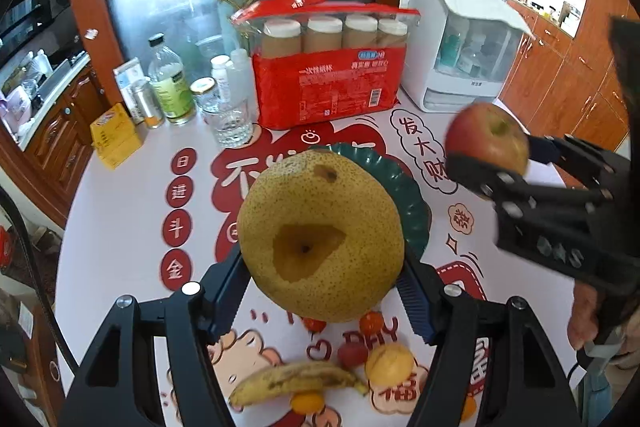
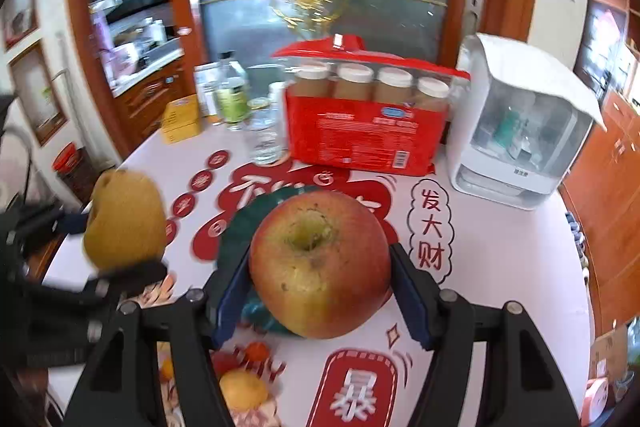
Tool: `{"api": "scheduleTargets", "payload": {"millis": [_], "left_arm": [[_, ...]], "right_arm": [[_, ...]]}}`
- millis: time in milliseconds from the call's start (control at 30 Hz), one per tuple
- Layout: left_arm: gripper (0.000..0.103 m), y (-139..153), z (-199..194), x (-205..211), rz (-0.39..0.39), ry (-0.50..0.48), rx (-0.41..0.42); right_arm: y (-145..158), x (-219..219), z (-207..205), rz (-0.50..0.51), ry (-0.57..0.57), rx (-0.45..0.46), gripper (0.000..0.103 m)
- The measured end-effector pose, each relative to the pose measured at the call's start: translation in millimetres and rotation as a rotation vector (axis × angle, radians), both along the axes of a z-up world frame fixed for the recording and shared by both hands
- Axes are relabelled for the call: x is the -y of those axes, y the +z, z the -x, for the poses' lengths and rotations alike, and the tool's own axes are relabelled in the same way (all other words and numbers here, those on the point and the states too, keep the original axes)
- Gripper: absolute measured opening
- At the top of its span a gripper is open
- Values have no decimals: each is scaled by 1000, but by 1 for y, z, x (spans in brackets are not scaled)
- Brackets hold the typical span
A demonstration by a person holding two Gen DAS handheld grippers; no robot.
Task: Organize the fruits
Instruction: 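Lift the pear and apple and carry both toward the green plate, then lower the pear and apple onto the green plate and open both tools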
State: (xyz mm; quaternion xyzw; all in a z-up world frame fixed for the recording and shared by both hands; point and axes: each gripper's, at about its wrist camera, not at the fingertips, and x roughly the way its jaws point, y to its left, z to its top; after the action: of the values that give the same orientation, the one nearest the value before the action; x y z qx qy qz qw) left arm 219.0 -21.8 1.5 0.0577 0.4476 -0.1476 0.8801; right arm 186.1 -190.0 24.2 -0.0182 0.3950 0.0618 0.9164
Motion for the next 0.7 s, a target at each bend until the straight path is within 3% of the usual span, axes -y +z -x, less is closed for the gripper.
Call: {"api": "scheduleTargets", "payload": {"millis": [400, 700], "left_arm": [[67, -108, -51, 23, -45, -18, -115], [67, -154, -72, 25, 4, 12, -182]], "right_arm": [[-126, 5, -93, -104, -113, -291, 66], [-170, 0, -116, -175, -140, -361, 67]]}}
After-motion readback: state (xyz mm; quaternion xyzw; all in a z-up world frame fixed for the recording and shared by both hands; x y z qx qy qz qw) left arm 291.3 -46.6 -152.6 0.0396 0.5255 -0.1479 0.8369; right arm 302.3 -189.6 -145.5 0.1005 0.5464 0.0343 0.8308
